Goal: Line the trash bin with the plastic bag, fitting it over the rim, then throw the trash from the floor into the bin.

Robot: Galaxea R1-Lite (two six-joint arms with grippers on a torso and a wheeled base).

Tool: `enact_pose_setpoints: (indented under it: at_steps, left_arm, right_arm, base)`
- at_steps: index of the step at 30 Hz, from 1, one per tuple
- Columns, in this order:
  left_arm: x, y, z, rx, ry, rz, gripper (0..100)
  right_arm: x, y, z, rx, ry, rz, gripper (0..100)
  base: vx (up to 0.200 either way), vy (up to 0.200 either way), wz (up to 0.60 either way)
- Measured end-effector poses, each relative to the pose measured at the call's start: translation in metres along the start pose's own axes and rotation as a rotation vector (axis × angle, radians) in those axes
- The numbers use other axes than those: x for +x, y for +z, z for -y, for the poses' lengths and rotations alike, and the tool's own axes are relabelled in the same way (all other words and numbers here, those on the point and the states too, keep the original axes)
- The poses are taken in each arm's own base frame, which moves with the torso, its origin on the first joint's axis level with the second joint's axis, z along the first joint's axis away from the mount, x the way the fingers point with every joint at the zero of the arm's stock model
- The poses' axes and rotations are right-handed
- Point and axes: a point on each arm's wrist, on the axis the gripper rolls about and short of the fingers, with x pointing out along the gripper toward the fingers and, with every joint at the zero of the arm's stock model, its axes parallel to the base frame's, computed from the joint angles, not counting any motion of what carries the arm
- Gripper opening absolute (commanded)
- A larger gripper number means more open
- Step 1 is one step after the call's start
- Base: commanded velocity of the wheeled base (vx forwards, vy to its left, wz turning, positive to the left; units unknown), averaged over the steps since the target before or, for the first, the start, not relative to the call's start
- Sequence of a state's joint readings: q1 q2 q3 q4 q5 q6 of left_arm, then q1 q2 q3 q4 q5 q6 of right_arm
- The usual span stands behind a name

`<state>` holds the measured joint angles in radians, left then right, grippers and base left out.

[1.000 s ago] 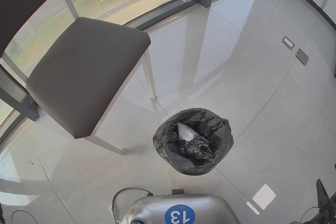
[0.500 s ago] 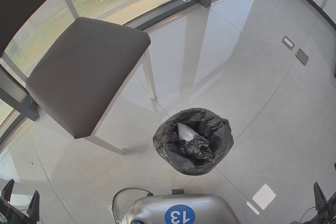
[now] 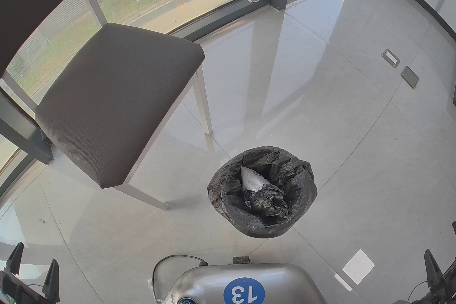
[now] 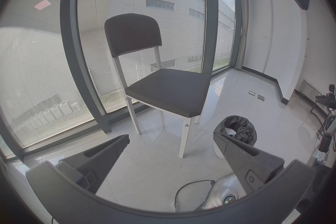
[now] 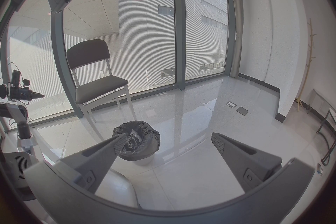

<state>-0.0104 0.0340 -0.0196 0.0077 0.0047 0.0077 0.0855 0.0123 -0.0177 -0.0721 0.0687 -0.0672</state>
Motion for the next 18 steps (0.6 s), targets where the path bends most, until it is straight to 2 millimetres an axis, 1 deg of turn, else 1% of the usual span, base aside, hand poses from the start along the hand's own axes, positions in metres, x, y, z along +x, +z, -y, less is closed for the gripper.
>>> enact_pose_setpoints:
  at_steps: [12,18]
  left_arm:
    - [-0.0014,-0.0005,0.0002,0.000,0.015,0.021,100]
    - [-0.0015,-0.0006,0.0002,0.000,0.016,0.023,100]
  right_arm:
    - [0.0001,0.0004,0.0002,0.009,-0.009,0.003,100]
    - [0.0001,0.0005,-0.0004,-0.008,0.018,0.005,100]
  base:
    - [0.000,0.000,0.00]
    - [0.000,0.000,0.00]
